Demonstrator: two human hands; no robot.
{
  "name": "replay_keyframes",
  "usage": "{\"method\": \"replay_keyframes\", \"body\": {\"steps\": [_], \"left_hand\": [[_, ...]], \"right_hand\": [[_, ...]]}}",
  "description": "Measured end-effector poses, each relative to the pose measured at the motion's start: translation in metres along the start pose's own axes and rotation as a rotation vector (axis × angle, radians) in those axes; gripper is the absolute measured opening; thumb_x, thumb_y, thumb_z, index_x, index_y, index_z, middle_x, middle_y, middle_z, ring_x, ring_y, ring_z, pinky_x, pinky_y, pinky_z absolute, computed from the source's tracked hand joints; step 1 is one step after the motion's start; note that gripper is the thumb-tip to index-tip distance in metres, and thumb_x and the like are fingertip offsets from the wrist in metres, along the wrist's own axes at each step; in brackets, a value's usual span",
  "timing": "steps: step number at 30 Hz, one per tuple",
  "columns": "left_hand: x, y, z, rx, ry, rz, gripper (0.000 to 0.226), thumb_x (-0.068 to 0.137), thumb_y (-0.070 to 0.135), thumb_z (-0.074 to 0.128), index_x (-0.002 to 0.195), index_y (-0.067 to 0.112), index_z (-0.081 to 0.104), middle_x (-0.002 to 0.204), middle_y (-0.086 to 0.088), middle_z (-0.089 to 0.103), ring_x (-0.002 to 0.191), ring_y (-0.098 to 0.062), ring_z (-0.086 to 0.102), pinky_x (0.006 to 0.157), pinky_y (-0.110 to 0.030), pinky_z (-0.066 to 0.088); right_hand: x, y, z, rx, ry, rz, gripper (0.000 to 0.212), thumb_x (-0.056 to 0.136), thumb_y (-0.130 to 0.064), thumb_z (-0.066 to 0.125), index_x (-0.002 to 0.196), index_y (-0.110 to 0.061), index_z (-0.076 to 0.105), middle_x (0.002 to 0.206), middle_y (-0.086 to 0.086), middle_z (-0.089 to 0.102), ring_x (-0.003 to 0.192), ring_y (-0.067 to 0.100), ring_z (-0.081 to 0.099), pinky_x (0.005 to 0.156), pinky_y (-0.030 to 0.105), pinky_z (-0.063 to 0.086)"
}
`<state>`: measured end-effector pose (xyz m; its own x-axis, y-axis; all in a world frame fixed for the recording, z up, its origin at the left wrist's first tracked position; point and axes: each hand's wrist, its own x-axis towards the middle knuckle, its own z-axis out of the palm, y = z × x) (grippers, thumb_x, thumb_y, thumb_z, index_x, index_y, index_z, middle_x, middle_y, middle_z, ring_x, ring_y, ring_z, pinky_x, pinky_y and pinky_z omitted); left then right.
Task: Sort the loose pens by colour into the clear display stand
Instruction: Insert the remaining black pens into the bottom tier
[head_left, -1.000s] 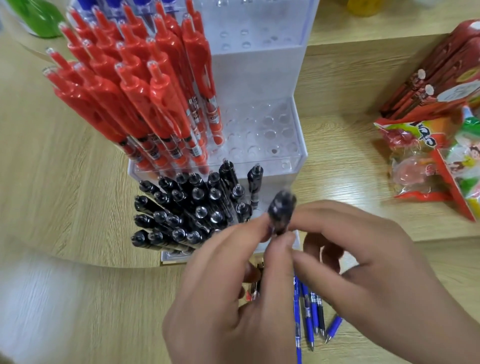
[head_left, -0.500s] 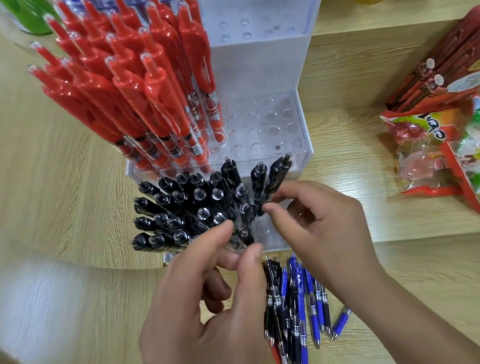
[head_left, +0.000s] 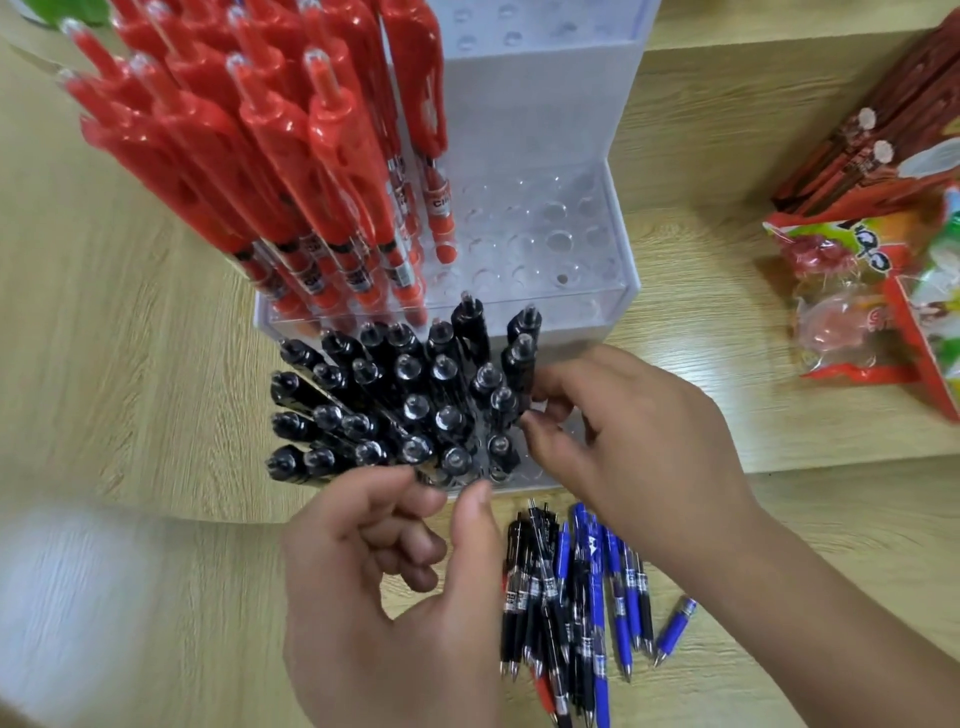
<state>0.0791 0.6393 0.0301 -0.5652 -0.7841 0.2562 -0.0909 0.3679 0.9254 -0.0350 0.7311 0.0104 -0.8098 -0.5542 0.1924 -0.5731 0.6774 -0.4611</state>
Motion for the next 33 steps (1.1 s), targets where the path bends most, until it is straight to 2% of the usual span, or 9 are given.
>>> {"method": "replay_keyframes", "body": {"steps": [5,9,14,16,19,23,26,29,33], "left_hand": [[-0.001,-0.001,0.001,0.0,0.015,-0.003,0.034,0.072,0.032,0.073,0.098,0.044,0.053,0.079,0.008,0.065,0.057,-0.015,0.054,0.056,-0.027,0.044],[-0.003,-0.002,0.002,-0.003,0.027,-0.007,0.035,0.073,0.031,0.073,0.098,0.043,0.052,0.079,0.01,0.064,0.057,-0.014,0.054,0.056,-0.024,0.044],[-0.013,-0.015,-0.004,-0.007,-0.007,-0.005,0.035,0.078,0.021,0.075,0.105,0.031,0.055,0.083,0.005,0.065,0.061,-0.013,0.056,0.062,-0.015,0.044],[-0.025,-0.028,-0.008,-0.006,-0.011,-0.052,0.03,0.078,0.024,0.073,0.104,0.025,0.058,0.082,0.003,0.065,0.06,-0.014,0.055,0.061,-0.014,0.045],[-0.052,-0.057,-0.013,0.074,-0.095,-0.262,0.02,0.074,0.039,0.072,0.091,0.037,0.063,0.079,0.007,0.065,0.059,-0.014,0.056,0.058,-0.014,0.047],[-0.083,-0.107,-0.012,0.359,-0.46,-0.442,0.02,0.081,0.03,0.077,0.09,0.042,0.064,0.088,0.014,0.062,0.072,-0.007,0.059,0.061,-0.017,0.046],[-0.094,-0.133,-0.004,0.473,-0.515,-0.496,0.017,0.084,0.033,0.073,0.101,0.033,0.069,0.092,0.015,0.062,0.07,-0.005,0.06,0.065,-0.021,0.049],[-0.096,-0.151,0.007,0.555,-0.552,-0.504,0.021,0.085,0.037,0.07,0.104,0.028,0.069,0.095,0.013,0.065,0.081,-0.008,0.064,0.068,-0.029,0.052],[-0.091,-0.162,0.018,0.558,-0.591,-0.613,0.015,0.085,0.034,0.071,0.096,0.026,0.065,0.086,0.012,0.069,0.081,-0.01,0.067,0.069,-0.031,0.054]], "right_hand": [[-0.007,0.003,0.01,-0.004,0.091,0.01,0.018,0.083,-0.04,0.06,0.089,-0.025,0.068,0.081,-0.01,0.063,0.063,0.011,0.055,0.046,0.025,0.042],[-0.006,0.001,0.008,0.018,0.047,0.05,0.02,0.082,-0.042,0.06,0.091,-0.027,0.07,0.08,-0.011,0.062,0.066,0.015,0.06,0.048,0.027,0.046],[-0.024,0.019,-0.011,0.113,-0.003,0.116,0.022,0.085,-0.042,0.064,0.105,-0.032,0.069,0.085,-0.017,0.058,0.062,0.001,0.047,0.057,0.022,0.042],[-0.048,0.033,-0.02,0.211,0.075,0.213,0.018,0.084,-0.037,0.068,0.102,-0.033,0.069,0.083,-0.019,0.056,0.062,0.007,0.05,0.06,0.015,0.039],[-0.098,0.047,-0.017,0.249,0.111,0.366,0.016,0.083,-0.023,0.074,0.094,-0.033,0.068,0.078,-0.019,0.057,0.064,0.011,0.053,0.06,0.011,0.038],[-0.154,0.044,0.025,0.223,-0.179,0.579,0.012,0.086,-0.035,0.067,0.096,-0.041,0.065,0.082,-0.024,0.06,0.068,0.003,0.059,0.057,0.013,0.041],[-0.163,0.029,0.067,0.115,-0.346,0.572,0.022,0.087,-0.052,0.056,0.103,-0.039,0.065,0.088,-0.024,0.062,0.071,-0.007,0.055,0.061,0.013,0.041],[-0.144,0.018,0.096,-0.039,-0.362,0.516,0.029,0.089,-0.058,0.051,0.1,-0.034,0.062,0.092,-0.013,0.066,0.081,0.006,0.064,0.06,0.026,0.048],[-0.122,0.019,0.111,-0.23,-0.498,0.497,0.032,0.096,-0.05,0.044,0.103,-0.023,0.06,0.098,-0.003,0.065,0.088,0.02,0.067,0.059,0.028,0.039]]}}
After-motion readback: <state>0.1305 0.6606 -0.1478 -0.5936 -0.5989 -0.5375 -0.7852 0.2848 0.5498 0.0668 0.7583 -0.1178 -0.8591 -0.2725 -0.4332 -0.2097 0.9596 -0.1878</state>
